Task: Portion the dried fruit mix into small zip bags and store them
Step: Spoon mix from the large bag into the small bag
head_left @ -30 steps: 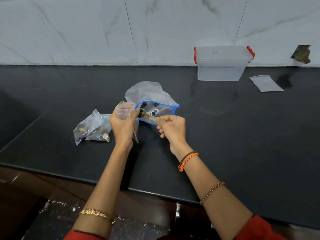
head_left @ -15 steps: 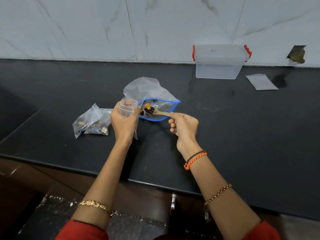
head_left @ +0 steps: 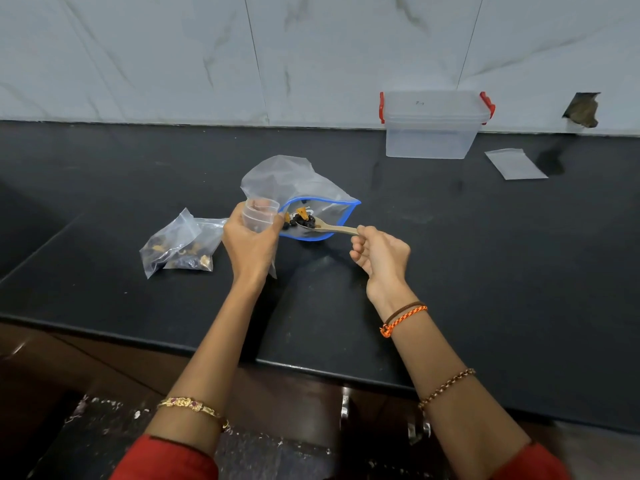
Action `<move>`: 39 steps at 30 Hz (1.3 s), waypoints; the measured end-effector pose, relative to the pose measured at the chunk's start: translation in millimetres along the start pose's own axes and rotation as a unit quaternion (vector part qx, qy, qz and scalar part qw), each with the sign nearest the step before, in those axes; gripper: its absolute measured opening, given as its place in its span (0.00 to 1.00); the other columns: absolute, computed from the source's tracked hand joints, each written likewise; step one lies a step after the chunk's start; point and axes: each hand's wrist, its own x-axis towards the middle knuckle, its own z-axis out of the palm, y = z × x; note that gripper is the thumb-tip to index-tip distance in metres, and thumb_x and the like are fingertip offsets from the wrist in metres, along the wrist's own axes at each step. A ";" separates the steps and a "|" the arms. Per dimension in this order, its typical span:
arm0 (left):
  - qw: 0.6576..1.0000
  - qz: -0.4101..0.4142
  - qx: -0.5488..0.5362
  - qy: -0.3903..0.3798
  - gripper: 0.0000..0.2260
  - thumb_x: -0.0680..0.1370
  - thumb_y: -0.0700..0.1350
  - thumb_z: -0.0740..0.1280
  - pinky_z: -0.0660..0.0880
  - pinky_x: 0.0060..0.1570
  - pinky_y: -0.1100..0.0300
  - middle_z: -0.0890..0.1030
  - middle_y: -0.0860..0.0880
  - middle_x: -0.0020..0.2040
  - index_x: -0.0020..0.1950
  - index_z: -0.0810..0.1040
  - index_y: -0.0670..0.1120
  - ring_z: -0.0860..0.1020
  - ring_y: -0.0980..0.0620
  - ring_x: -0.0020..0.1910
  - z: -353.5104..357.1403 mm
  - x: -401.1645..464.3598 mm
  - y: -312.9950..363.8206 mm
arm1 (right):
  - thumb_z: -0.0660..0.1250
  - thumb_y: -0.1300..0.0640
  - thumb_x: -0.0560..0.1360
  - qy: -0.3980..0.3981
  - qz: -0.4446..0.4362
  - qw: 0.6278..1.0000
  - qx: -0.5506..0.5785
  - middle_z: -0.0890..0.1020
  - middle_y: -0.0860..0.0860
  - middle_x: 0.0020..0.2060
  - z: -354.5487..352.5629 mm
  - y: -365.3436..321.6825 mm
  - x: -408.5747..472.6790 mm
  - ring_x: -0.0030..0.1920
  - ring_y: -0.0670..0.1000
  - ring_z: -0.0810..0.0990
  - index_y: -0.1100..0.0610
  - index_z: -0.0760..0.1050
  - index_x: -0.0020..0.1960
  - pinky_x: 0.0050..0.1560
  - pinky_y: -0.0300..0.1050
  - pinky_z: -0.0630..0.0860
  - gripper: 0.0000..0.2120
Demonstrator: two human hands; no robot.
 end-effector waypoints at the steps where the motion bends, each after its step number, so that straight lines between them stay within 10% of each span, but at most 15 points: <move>1: 1.000 0.002 0.002 -0.002 0.10 0.70 0.39 0.73 0.70 0.35 0.77 0.76 0.56 0.37 0.39 0.74 0.50 0.75 0.70 0.32 -0.3 0.2 -0.1 | 0.66 0.64 0.74 -0.002 -0.004 1.000 -0.005 0.76 0.52 0.28 -1.6 -1.2 -0.2 0.27 0.45 0.73 0.59 0.76 0.36 0.24 0.31 0.74 0.08; 26: 0.992 0.009 0.107 -0.063 0.14 0.68 0.38 0.71 0.70 0.36 0.73 0.77 0.60 0.34 0.36 0.73 0.57 0.76 0.64 0.34 3.5 -7.7 -1.7 | 0.65 0.64 0.73 0.013 -0.046 0.997 -0.060 0.73 0.51 0.26 -41.5 -37.5 1.4 0.25 0.43 0.69 0.60 0.77 0.36 0.23 0.31 0.69 0.07; 39: 0.977 0.071 0.121 -0.160 0.15 0.68 0.40 0.74 0.70 0.38 0.76 0.77 0.60 0.38 0.52 0.77 0.49 0.76 0.59 0.40 2.7 -19.7 18.2 | 0.64 0.66 0.72 -0.066 -0.084 0.994 -0.019 0.73 0.47 0.18 -39.3 -71.8 -10.0 0.20 0.42 0.68 0.62 0.77 0.36 0.21 0.32 0.66 0.07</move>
